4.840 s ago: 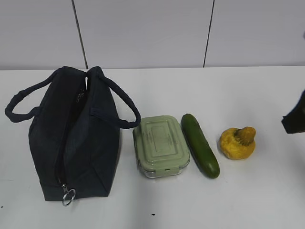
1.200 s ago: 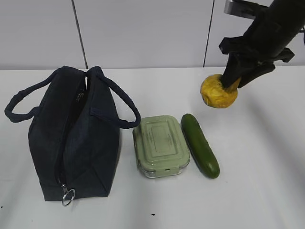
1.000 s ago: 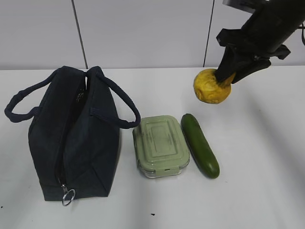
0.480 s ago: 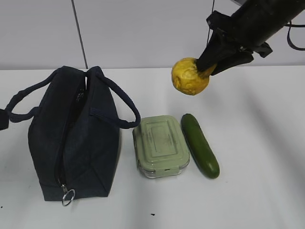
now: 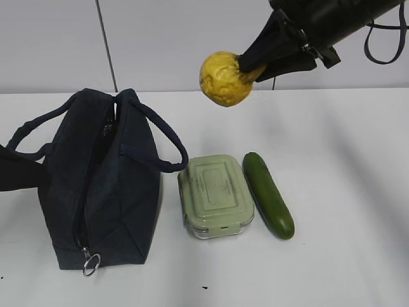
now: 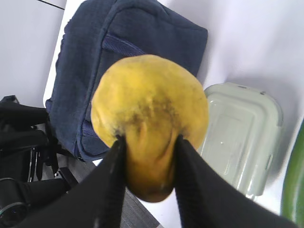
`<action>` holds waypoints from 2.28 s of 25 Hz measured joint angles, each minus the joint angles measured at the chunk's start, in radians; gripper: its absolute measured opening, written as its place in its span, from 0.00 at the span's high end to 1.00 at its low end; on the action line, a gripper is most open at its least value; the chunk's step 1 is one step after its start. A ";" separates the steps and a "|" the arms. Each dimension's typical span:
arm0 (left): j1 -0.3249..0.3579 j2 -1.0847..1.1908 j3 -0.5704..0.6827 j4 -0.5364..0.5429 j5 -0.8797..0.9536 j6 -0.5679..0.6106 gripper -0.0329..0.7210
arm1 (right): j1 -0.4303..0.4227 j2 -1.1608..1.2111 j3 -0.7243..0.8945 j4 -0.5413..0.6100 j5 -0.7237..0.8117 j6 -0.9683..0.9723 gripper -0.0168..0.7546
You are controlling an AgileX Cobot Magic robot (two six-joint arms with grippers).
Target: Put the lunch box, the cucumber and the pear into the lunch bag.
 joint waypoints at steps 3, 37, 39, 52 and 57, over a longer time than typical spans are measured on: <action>-0.030 0.047 0.000 -0.024 -0.020 0.041 0.49 | 0.021 0.000 0.000 0.010 0.000 -0.012 0.66; -0.129 0.147 -0.001 -0.113 -0.137 0.054 0.98 | 0.332 0.250 -0.002 0.409 -0.396 -0.415 0.66; -0.129 0.147 -0.001 -0.113 -0.137 0.054 0.98 | 0.332 0.264 -0.002 0.402 -0.423 -0.422 0.66; -0.129 0.147 -0.001 -0.115 -0.137 0.054 0.98 | 0.332 0.296 -0.004 0.364 -0.549 -0.431 0.52; -0.129 0.147 -0.001 -0.116 -0.138 0.054 0.98 | 0.332 0.296 -0.013 0.370 -0.508 -0.431 0.44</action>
